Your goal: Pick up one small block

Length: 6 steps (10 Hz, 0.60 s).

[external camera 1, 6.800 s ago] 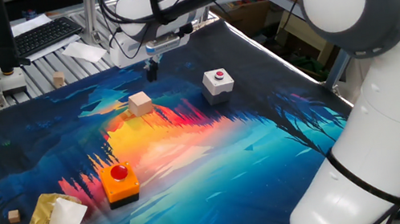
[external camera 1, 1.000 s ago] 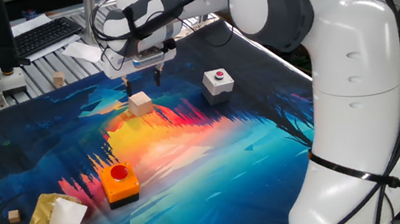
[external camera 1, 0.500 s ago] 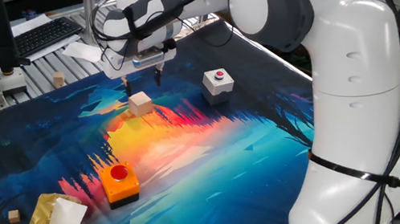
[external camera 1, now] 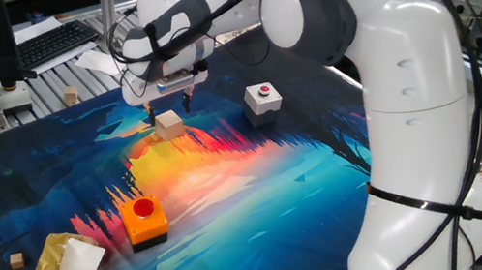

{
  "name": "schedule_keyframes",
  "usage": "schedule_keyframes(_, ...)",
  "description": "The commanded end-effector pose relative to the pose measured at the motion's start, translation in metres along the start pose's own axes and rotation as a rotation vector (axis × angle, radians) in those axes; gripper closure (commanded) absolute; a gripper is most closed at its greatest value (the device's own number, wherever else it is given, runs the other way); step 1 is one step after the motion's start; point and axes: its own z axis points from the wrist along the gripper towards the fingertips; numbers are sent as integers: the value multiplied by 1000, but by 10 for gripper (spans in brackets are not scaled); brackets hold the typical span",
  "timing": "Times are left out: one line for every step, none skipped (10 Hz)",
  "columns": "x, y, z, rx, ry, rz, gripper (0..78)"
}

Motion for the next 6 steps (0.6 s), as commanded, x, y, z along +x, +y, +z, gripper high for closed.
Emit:
schedule_keyframes(-1,0,0,-1,-5,-3,1)
schedule_keyframes(-1,0,2,-1,-7,-8,1)
schedule_keyframes(-1,0,2,-1,-7,-11,1)
schedule_keyframes(-1,0,4,-3,-6,-13,1)
schedule_keyframes(-1,0,6,-4,-6,-16,1)
schedule_keyframes(-2,0,7,-5,-6,-18,1)
